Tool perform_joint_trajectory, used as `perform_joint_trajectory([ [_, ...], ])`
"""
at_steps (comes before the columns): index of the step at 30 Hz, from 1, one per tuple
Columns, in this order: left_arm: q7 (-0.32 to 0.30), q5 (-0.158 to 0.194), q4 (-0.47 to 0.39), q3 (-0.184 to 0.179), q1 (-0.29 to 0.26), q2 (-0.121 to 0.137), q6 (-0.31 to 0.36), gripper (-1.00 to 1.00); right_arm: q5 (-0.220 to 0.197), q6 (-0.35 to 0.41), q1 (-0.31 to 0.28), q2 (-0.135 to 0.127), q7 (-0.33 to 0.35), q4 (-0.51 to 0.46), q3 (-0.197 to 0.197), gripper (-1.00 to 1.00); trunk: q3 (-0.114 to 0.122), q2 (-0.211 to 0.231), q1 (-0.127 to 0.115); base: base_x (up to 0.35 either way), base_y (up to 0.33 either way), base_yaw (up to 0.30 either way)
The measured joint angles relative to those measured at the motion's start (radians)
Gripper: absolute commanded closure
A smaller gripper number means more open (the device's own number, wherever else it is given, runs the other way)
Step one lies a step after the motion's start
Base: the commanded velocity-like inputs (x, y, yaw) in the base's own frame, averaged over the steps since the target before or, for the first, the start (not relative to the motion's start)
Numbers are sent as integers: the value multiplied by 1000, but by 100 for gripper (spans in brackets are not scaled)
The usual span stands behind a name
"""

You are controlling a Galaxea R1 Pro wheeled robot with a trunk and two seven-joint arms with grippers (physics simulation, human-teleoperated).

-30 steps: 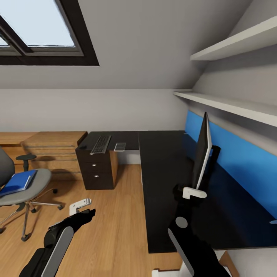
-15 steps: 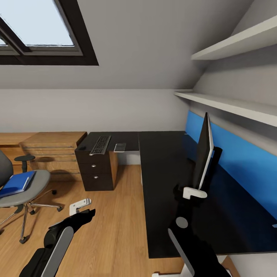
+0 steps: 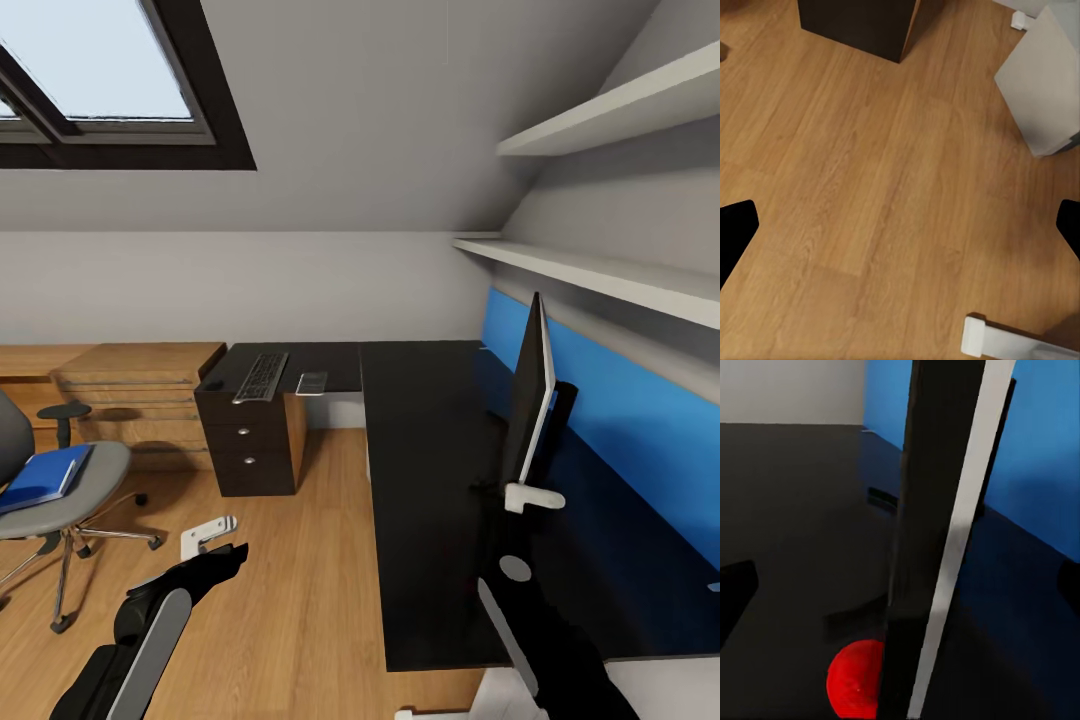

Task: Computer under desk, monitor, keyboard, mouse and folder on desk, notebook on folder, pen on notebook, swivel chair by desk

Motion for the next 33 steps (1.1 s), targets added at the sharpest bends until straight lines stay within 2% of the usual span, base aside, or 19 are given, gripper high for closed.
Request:
perform_joint_trajectory([
  [2, -1, 0, 0, 0, 0, 0, 0, -100, 1, 2, 0, -1, 29, 1, -32, -100, 0, 0, 0, 0, 0, 0],
  [6, -1, 0, 0, 0, 0, 0, -1, -100, 1, 3, 0, -1, 45, 2, -52, -100, 0, 0, 0, 140, 0, 0],
  [16, -2, 0, 0, -2, 0, -1, -1, -100, 1, 2, 0, 0, 48, 2, -56, -100, 0, 0, 0, 119, 0, 0],
  [19, 0, 0, 2, -4, 0, -2, -1, -100, 1, 2, 0, 0, 45, 2, -57, -100, 0, 0, 0, -11, -169, 0],
  [25, 6, -1, 30, -34, 0, -2, -1, -100, 1, 2, 0, 0, 44, 2, -58, -100, 0, 0, 0, -55, -259, 0],
  [33, 10, -4, 34, -37, 0, -2, -2, -100, 1, 1, 0, 0, 44, 2, -58, -100, 0, 0, 0, -67, -96, 0],
])
